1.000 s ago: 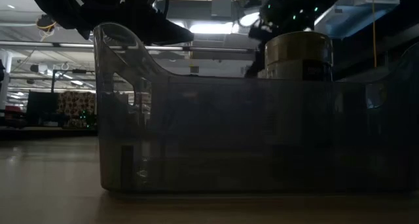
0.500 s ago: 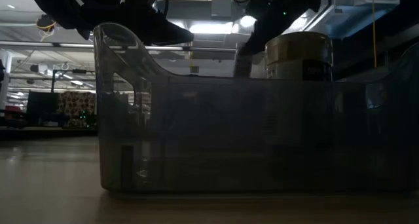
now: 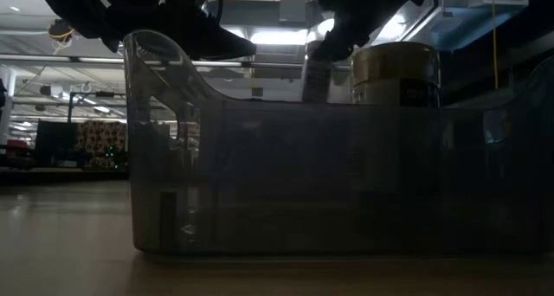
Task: Sort spices by type
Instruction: Put the top left white seasoning bottle into the gray bin aligned with the other white seasoning bottle, then put the top golden seasoning bottle into the black bin
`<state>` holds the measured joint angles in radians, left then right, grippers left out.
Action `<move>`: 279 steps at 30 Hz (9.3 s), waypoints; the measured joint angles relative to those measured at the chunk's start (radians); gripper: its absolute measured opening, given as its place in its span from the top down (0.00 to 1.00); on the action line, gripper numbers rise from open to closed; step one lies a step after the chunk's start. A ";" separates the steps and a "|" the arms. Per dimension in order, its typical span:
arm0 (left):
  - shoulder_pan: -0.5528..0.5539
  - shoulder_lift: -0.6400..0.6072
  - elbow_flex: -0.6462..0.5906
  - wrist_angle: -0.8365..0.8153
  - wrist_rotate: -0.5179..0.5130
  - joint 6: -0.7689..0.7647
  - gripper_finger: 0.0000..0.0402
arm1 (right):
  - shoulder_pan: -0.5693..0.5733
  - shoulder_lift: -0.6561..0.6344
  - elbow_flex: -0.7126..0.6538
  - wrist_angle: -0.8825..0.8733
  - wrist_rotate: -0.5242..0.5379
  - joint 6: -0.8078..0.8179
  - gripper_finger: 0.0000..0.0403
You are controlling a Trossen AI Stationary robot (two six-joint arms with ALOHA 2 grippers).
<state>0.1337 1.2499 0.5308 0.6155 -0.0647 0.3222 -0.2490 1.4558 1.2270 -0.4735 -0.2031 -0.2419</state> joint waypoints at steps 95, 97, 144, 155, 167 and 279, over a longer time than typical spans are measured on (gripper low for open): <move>-0.158 0.000 0.294 -0.400 -0.057 -0.049 0.46 | 0.060 -0.004 -0.080 -0.087 0.028 0.036 0.16; -0.177 0.000 0.316 -0.458 -0.098 -0.052 0.46 | 0.060 -0.004 -0.080 -0.095 0.028 0.036 0.16; -0.406 0.014 0.456 -1.087 -0.288 -0.345 0.46 | -0.159 -0.240 -0.080 -0.416 0.327 0.211 0.16; -0.358 0.014 0.330 -0.930 -0.271 -0.337 0.46 | -0.362 -0.239 -0.080 -0.452 0.328 0.238 0.16; -0.235 0.018 0.290 -0.725 -0.280 -0.260 0.46 | -0.386 -0.238 -0.185 -0.252 0.269 0.195 0.16; 0.503 0.856 0.928 -0.594 0.355 0.054 0.32 | -0.386 -0.141 -0.420 0.419 0.184 0.016 0.16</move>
<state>0.6369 2.1059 1.4590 0.0215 0.2899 0.3760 -0.6353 1.3148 0.8070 -0.0544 -0.0193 -0.2260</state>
